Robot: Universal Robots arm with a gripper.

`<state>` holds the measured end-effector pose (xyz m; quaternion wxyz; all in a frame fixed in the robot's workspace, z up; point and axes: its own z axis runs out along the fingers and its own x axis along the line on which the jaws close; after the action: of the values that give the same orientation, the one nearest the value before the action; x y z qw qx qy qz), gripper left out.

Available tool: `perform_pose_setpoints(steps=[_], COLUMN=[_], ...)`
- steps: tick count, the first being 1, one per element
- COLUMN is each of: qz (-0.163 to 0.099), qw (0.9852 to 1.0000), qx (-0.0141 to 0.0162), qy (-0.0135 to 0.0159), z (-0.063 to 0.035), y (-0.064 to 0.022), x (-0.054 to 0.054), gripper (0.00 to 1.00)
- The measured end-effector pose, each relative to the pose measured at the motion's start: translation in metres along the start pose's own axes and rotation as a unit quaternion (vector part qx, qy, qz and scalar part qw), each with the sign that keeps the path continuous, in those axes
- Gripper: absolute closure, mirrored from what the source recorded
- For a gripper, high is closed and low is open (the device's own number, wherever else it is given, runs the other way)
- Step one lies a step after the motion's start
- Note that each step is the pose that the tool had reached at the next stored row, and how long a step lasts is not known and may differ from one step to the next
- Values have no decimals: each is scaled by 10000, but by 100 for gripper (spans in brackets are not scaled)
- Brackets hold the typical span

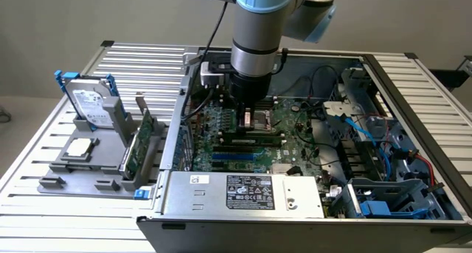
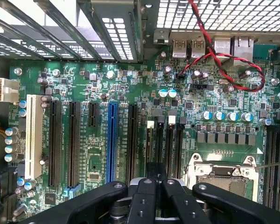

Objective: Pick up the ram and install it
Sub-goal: 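Press down the ram until it locks into place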

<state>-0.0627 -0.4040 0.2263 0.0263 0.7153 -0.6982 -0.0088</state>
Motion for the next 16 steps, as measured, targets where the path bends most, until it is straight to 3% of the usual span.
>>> perform_pose_setpoints(steps=[2, 3, 8, 11, 12, 16], qz=[0, -1, -6, -8, -8, -9], qw=[10000, 10000, 9998, 9996, 9995, 9995], qx=[-6, -26, -218, -299, -311, -314], qy=[0, -4, -5, -8, -9, -9], z=[-1, -7, -113, -151, -155, -164], y=[-3, -13, -141, -261, -306, -434], x=[0, 1, 21, 33, 35, 42], gripper=[89, 89, 89, 89, 89, 89])
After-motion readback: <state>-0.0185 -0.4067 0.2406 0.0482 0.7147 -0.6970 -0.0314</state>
